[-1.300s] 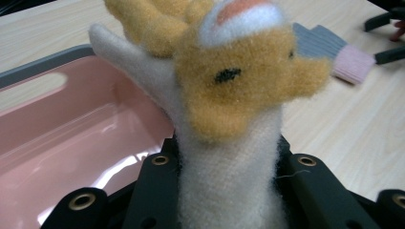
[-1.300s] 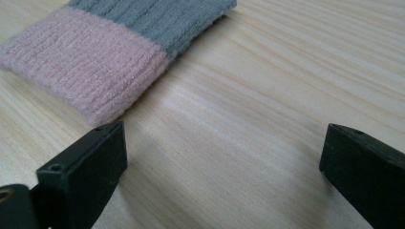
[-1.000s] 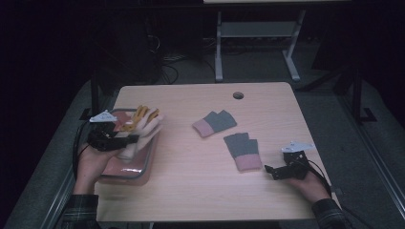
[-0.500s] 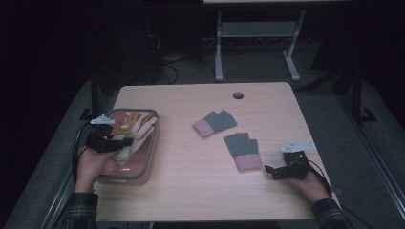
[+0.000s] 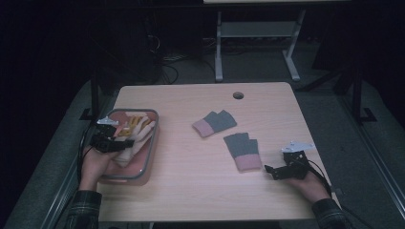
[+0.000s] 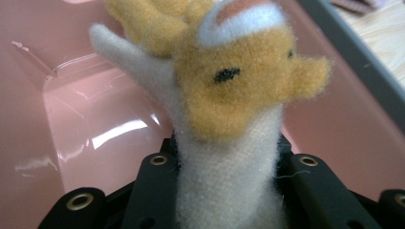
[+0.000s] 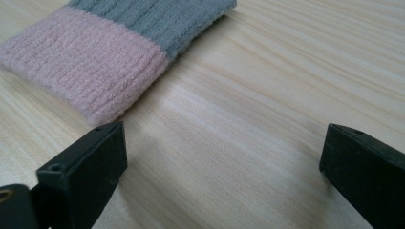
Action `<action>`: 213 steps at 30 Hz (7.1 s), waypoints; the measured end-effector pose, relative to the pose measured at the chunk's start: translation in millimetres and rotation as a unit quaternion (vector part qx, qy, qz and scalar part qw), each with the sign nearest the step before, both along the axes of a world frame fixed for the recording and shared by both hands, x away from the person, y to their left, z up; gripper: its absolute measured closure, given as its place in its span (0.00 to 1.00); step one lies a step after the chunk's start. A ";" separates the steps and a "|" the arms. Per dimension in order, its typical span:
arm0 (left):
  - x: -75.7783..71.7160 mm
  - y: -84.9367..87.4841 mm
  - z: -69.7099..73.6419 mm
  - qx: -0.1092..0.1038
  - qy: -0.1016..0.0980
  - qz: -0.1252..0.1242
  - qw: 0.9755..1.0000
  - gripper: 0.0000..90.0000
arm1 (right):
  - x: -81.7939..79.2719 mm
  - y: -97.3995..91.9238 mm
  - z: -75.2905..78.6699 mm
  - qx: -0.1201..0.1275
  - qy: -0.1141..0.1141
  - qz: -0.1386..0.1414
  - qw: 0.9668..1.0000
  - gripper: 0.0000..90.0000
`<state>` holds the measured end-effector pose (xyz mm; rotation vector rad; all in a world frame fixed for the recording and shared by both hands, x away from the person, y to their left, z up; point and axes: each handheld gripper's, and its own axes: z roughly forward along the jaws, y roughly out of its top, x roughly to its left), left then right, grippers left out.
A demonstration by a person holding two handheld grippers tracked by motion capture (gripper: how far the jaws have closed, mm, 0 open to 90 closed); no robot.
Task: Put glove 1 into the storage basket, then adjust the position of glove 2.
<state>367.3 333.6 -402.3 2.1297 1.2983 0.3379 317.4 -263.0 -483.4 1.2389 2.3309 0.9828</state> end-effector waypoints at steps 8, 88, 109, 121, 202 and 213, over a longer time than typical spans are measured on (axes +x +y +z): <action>8.1 -2.0 -10.9 0.017 0.023 -0.001 1.000 0.73 | 0.1 0.0 0.0 0.000 0.000 0.000 1.000 0.02; -30.8 -145.6 14.8 -0.050 -0.027 -0.168 0.984 0.18 | 0.3 0.0 0.0 -0.001 -0.001 0.000 1.000 0.02; -47.9 -201.7 -48.5 0.027 -0.030 -0.220 0.975 0.16 | 0.3 0.0 0.0 -0.001 0.000 0.000 1.000 0.02; -53.2 -200.7 -67.9 0.023 -0.047 -0.240 0.969 0.14 | -1.1 1.3 0.6 -0.001 0.004 -0.001 1.000 0.02; -53.6 -193.6 -75.2 -0.010 -0.080 -0.253 0.964 0.14 | 5.6 121.1 24.6 -0.004 0.056 0.216 0.975 1.00; -53.7 -194.1 -75.6 -0.014 -0.081 -0.251 0.965 0.14 | -13.4 149.3 25.8 -0.014 0.050 0.248 0.967 1.00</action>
